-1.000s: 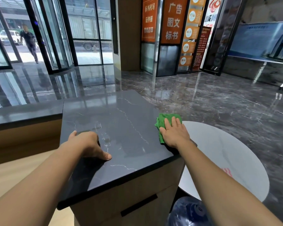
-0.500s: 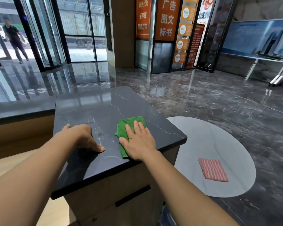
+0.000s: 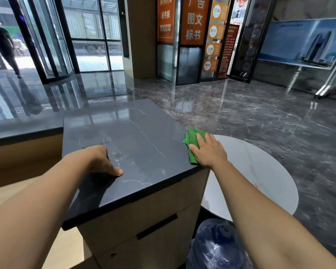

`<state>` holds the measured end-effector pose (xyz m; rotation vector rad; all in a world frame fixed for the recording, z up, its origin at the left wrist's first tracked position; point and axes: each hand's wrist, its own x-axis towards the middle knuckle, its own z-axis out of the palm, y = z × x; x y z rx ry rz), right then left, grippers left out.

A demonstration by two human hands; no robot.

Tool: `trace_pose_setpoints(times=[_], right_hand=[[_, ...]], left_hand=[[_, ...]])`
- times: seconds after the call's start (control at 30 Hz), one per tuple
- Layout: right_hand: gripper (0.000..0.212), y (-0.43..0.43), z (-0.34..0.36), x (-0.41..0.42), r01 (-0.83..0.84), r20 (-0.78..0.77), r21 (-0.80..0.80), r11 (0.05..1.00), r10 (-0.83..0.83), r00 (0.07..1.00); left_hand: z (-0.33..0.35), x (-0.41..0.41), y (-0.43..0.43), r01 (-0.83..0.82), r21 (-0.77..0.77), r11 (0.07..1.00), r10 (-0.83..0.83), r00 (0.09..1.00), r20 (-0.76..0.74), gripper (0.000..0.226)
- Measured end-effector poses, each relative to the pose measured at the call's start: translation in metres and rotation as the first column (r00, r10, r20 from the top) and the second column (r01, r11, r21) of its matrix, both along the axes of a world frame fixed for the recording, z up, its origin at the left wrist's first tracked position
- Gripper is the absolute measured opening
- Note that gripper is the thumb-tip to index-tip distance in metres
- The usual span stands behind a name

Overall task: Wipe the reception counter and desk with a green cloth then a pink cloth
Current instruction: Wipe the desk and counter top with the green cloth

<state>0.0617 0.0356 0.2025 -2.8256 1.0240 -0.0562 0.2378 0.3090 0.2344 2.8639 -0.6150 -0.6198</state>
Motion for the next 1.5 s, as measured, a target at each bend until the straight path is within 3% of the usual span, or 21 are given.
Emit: trace_pose_setpoints(times=[0.27,0.5,0.67,0.9,1.17,1.37,1.5], right_hand=[[0.065,0.080,-0.005,0.008,0.201,0.088,0.035,0.979,-0.203,0.975],[0.065,0.164,-0.005,0.030,-0.021,0.047,0.059,0.998,0.019,0.999],[0.065,0.136,-0.003,0.038,-0.124,0.033,0.065,0.990,0.123,0.992],[0.066,0.074,0.001,0.061,0.011,0.017,0.092,0.996,-0.013,1.000],[0.062,0.046,0.008,0.101,0.014,-0.085,0.050,0.999,-0.010,0.996],[0.061,0.039,0.010,0.151,-0.013,-0.083,0.027,1.000,0.015,0.996],[0.062,0.040,0.009,0.188,-0.064,-0.065,0.052,0.997,0.067,0.996]], left_hand=[[0.001,0.000,0.000,0.025,0.002,1.000,-0.025,1.000,0.014,0.086],[-0.001,0.002,-0.001,0.027,0.010,1.000,-0.028,0.999,0.026,0.087],[0.002,0.000,-0.001,0.028,0.026,0.999,-0.029,0.999,0.027,0.087],[0.003,-0.002,0.002,0.053,0.039,0.998,-0.055,0.997,0.056,0.082],[0.014,-0.006,0.002,0.144,0.128,0.981,-0.164,0.971,0.171,0.072],[0.027,0.018,0.009,0.084,-0.046,0.995,-0.069,0.963,0.259,0.073],[0.027,0.048,0.027,-0.023,-0.315,0.949,0.082,0.981,0.178,0.065]])
